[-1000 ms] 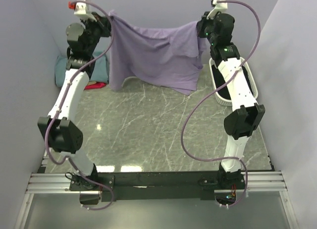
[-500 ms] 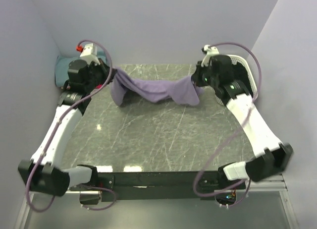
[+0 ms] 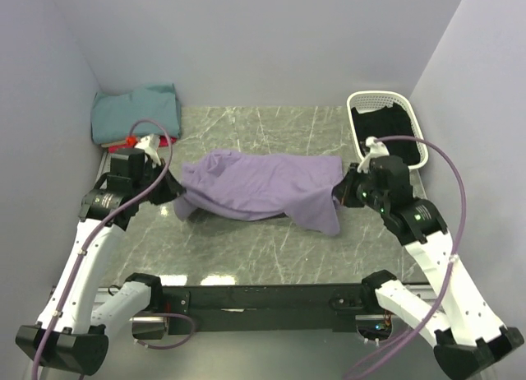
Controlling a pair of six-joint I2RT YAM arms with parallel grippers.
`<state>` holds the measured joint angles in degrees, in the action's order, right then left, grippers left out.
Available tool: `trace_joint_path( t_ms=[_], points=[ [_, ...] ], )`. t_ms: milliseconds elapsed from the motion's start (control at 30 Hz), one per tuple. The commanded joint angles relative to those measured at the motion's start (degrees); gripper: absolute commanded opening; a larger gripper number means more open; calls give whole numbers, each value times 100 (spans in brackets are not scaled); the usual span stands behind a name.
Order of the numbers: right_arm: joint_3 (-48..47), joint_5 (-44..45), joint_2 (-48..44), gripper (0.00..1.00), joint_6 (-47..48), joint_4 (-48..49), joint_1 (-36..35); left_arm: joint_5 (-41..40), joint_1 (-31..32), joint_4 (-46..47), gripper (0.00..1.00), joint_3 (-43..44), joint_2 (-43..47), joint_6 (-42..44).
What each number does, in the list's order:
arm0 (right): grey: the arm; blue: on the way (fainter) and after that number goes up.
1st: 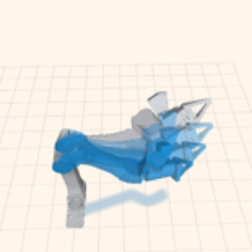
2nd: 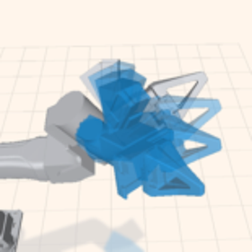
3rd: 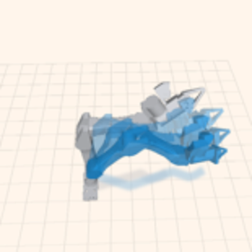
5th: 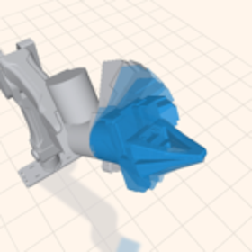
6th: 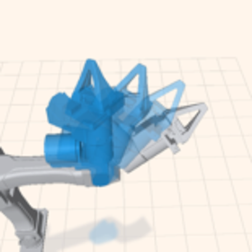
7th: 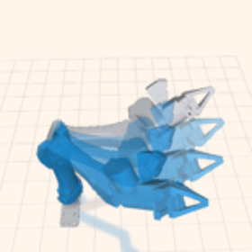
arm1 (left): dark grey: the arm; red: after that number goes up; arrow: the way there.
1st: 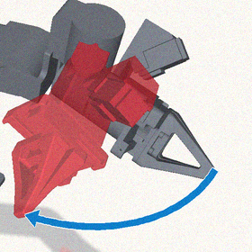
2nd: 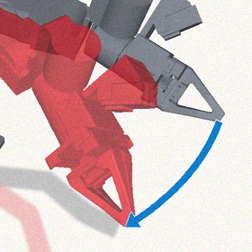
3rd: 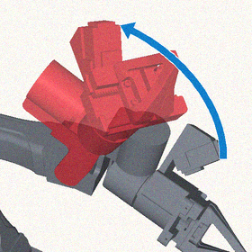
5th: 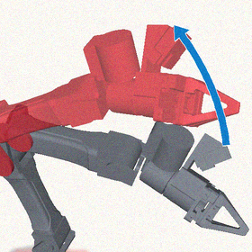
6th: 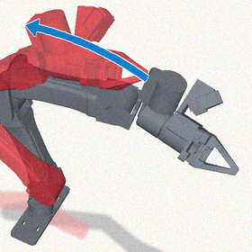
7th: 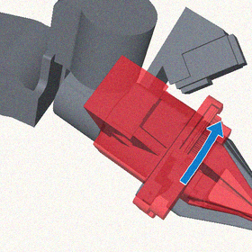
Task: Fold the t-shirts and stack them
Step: Flatten the tshirt out
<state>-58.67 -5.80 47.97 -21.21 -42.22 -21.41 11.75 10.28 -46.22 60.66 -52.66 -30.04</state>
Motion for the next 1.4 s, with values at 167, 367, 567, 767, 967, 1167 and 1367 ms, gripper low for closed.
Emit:
trace_joint_path(
  t_ms=[167, 367, 567, 767, 967, 1167, 1367],
  points=[
    [93, 484, -745, 0, -1236, -1296, -91, -32, 18, -2039, 10, 428, 564, -222],
    [347, 334, -868, 0, -1342, -1834, -153, -147, 97, -2498, 11, 280, 678, -142],
    [647, 475, -973, 0, -1421, -1659, -153, -85, 97, -2059, 6, -168, 749, -292],
    [305, 571, -333, 0, -1052, -903, -153, 91, 97, -1434, 4, -116, 337, -160],
    [242, 528, 353, 0, -744, -384, -153, 55, 97, -1074, 4, -283, -95, -55],
    [532, 493, 521, 0, -674, -173, -153, 65, 97, -845, 3, -512, -305, -11],
    [454, 484, 732, 0, -551, -94, -153, 29, 97, -793, 1, -398, -552, 112]
  ],
)
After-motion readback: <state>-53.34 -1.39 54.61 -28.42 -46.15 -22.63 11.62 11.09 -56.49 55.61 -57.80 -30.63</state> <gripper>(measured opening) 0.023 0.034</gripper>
